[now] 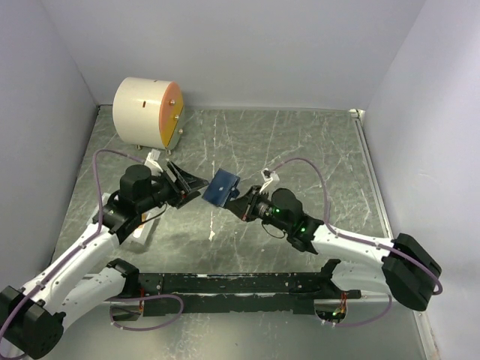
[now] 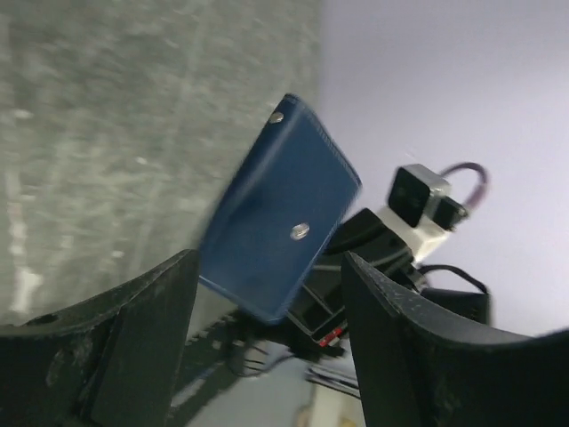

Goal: Put the credit cards into the card holder
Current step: Open the card holder at the center of the board.

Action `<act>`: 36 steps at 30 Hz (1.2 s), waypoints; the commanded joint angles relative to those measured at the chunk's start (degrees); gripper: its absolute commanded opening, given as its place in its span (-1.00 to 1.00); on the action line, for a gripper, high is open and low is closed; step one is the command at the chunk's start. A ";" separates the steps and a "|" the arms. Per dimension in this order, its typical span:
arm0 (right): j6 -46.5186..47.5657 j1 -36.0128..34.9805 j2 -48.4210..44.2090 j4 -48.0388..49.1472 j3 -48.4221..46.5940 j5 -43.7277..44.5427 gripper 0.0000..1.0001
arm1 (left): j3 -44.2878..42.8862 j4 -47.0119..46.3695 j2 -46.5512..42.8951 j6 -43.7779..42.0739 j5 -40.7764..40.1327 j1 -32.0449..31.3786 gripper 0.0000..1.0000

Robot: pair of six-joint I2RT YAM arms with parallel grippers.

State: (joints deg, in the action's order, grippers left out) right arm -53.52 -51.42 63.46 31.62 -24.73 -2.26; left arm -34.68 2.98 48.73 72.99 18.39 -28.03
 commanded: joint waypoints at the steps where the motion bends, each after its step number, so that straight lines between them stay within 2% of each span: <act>1: 14.01 0.62 5.60 -14.13 -2.35 -1.96 -1.00 | -3.84 18.95 1.33 -16.37 -11.95 -0.18 0.48; 6: 24.42 1.75 14.48 -20.08 -8.44 -8.71 -1.00 | -2.92 21.17 1.57 -21.63 -14.82 -0.18 0.40; 10: 26.47 1.76 18.09 -21.89 -11.26 -11.21 -1.00 | -2.29 19.64 3.90 -23.82 -11.59 -0.18 0.38; 16: 30.03 2.12 22.46 -24.99 -14.19 -12.14 -1.00 | -3.25 15.99 11.56 -26.89 -3.72 -0.18 0.30; 20: 29.88 3.63 22.41 -26.23 -14.92 -15.81 -1.00 | -3.64 13.37 16.21 -28.34 1.16 -0.18 0.28; 27: 28.80 3.83 19.93 -28.38 -15.62 -17.66 -1.00 | -0.76 -2.29 21.46 -25.93 16.25 -0.46 0.38; 30: 28.67 3.91 20.47 -28.43 -15.90 -18.29 -1.00 | -1.11 -1.03 24.97 -27.20 15.23 -0.85 0.38; 33: 28.31 3.90 20.87 -27.80 -15.90 -18.82 -1.00 | -3.01 4.74 28.76 -29.75 10.22 -1.31 0.34; 36: 27.91 3.90 20.68 -27.14 -15.53 -18.88 -1.00 | -3.65 6.72 30.73 -30.54 7.25 -2.20 0.27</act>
State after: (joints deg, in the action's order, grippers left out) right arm -25.28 -47.68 84.86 3.60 -39.33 -19.86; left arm -36.18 6.63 77.52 44.99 28.95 -29.04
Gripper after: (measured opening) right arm 0.014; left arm 0.659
